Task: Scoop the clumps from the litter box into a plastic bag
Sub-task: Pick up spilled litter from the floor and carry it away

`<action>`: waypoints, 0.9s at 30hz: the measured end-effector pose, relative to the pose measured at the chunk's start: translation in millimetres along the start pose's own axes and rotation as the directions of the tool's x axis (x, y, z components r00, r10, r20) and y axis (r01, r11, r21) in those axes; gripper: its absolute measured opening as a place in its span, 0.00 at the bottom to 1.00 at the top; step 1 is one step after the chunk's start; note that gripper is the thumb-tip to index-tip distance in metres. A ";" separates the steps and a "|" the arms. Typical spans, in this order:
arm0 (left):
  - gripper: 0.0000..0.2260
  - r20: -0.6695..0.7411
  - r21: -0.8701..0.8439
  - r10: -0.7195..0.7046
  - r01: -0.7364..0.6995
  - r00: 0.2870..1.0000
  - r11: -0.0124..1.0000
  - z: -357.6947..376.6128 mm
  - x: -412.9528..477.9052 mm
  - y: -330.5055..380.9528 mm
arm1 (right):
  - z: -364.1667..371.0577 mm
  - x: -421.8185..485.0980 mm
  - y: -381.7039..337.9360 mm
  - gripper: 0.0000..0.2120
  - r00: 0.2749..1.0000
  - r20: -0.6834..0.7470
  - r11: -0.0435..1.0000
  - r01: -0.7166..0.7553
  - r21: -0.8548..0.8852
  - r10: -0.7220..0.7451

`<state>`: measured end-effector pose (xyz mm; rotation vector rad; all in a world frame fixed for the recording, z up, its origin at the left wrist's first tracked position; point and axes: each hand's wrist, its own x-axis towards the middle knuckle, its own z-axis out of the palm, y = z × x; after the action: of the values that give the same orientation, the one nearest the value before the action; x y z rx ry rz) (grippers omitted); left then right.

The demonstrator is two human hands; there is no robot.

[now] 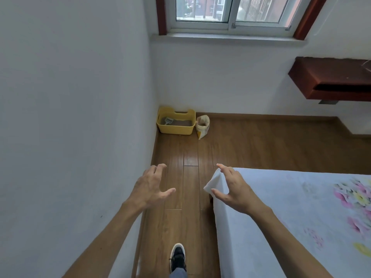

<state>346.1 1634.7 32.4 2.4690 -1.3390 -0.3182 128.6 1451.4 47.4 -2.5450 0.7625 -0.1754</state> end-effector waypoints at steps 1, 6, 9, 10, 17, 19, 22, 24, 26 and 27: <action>0.37 0.004 -0.001 -0.001 0.001 1.000 1.000 -3.0 13.6 -4.3 | 0.2 13.7 -0.3 0.37 1.000 0.001 1.000 -0.006 0.006 0.006; 0.36 0.004 -0.001 0.010 -0.010 1.000 1.000 -17.0 74.3 -21.2 | 1.9 73.7 0.4 0.37 1.000 -0.018 1.000 -0.015 0.021 0.016; 0.36 0.012 -0.008 0.017 -0.017 1.000 1.000 -21.4 99.3 -27.3 | 2.0 100.3 1.9 0.37 1.000 -0.016 1.000 -0.008 0.019 0.008; 0.36 0.015 -0.010 0.016 -0.016 1.000 1.000 -22.0 106.8 -29.5 | 1.4 108.3 2.4 0.37 1.000 -0.015 1.000 -0.005 0.023 0.005; 0.37 0.025 -0.015 -0.016 0.016 1.000 1.000 -19.7 166.0 -44.0 | 1.8 174.6 18.1 0.37 1.000 0.001 1.000 0.002 0.025 -0.002; 0.37 0.030 -0.010 -0.023 0.023 0.999 1.000 -16.9 185.4 -46.2 | 1.2 195.5 26.1 0.37 1.000 0.010 1.000 0.008 0.026 -0.008; 0.37 0.036 -0.001 -0.035 0.035 0.999 0.999 -14.2 217.7 -49.0 | -0.3 230.1 39.3 0.37 1.000 0.020 0.999 0.018 0.030 -0.019; 0.37 0.044 0.005 -0.047 0.047 0.998 0.999 -12.2 241.7 -48.7 | -3.1 254.1 49.9 0.37 0.999 0.034 0.999 0.014 0.035 -0.015; 0.37 0.058 0.007 -0.056 0.055 0.997 0.998 -11.3 265.4 -46.3 | -7.8 276.8 60.7 0.38 0.999 0.047 0.999 0.006 0.047 -0.008; 0.37 0.067 0.016 -0.058 0.057 0.996 0.998 -11.2 277.2 -44.9 | -10.2 287.4 66.6 0.38 0.999 0.049 0.998 0.003 0.055 -0.006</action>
<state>533.6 1426.2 13.4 2.5330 -1.3022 -0.4102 334.3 1241.2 20.9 -2.4897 0.7239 -0.1334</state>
